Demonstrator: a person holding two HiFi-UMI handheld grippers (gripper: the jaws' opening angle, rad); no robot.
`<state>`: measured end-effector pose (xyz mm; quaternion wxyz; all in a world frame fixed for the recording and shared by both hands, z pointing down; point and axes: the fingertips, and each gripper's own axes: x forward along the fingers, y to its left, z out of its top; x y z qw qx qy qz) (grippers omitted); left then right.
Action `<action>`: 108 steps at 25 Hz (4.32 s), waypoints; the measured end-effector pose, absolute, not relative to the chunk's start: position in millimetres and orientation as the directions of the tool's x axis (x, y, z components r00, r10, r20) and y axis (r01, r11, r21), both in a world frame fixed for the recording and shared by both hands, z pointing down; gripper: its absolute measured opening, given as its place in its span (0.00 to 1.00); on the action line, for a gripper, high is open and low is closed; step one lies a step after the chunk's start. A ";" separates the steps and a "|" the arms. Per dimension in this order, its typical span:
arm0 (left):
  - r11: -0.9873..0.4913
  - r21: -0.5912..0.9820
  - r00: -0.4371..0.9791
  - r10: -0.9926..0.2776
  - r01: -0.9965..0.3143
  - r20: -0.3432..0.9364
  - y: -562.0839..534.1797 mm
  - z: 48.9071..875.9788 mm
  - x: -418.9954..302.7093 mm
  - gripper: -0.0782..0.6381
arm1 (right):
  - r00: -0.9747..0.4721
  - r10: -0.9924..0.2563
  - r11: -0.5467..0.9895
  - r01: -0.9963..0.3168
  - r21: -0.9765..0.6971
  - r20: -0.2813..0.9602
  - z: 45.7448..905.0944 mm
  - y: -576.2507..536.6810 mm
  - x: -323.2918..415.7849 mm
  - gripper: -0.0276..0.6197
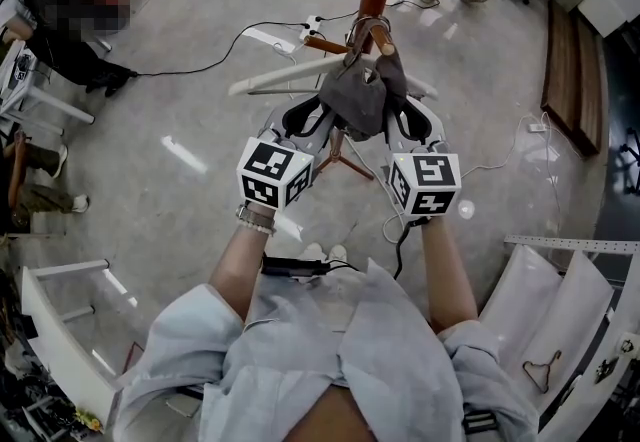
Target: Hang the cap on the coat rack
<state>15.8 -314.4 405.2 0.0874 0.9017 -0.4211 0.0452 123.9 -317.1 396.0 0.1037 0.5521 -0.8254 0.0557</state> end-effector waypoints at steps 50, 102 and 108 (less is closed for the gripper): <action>-0.645 0.003 0.645 -0.763 -0.764 -0.035 -234.7 304.0 -2.2 0.11 | -0.315 -0.949 0.312 -0.947 0.076 -0.029 296.9 -228.7 126.4 0.05; -0.681 0.005 0.681 -0.732 -0.732 -0.005 -221.5 317.2 -0.8 0.11 | -0.360 -0.933 0.358 -0.924 0.136 0.012 300.3 -212.6 111.6 0.05; -0.679 0.005 0.679 -0.734 -0.734 0.000 -222.8 318.9 -0.4 0.11 | -0.361 -0.932 0.360 -0.923 0.136 0.016 301.8 -213.0 111.8 0.05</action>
